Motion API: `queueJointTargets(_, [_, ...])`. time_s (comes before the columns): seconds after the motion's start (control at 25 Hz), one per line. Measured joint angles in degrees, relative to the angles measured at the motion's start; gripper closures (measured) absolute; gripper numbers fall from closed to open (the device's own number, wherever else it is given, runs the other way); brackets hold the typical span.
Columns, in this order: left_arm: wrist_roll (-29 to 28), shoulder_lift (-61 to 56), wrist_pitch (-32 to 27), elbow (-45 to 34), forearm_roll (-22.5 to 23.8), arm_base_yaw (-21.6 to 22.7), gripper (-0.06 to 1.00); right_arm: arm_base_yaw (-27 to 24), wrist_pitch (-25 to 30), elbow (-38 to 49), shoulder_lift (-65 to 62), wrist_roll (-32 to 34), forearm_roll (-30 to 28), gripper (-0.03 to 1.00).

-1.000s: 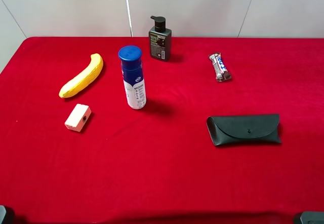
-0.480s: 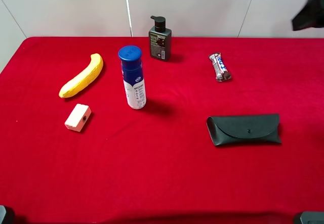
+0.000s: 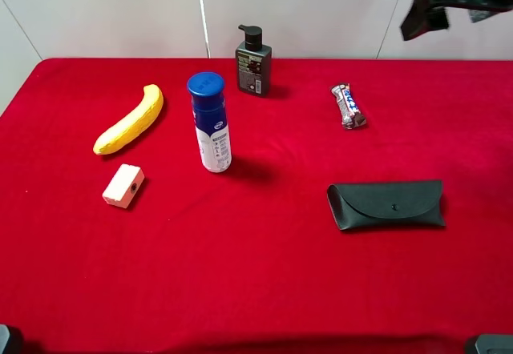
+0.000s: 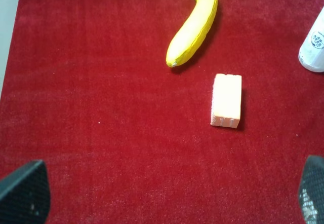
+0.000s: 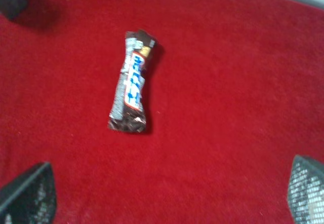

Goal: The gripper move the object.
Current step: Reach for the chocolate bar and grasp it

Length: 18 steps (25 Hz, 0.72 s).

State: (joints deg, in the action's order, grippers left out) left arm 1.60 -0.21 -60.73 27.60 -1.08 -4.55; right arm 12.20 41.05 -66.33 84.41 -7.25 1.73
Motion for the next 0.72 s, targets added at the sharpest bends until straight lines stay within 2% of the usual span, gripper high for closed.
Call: queueJointTargets(0.72, [0.0,0.0,0.0,0.0,0.0,0.0,-0.03,3.9,0.0,-13.0,18.8,0.0,0.7,0.27])
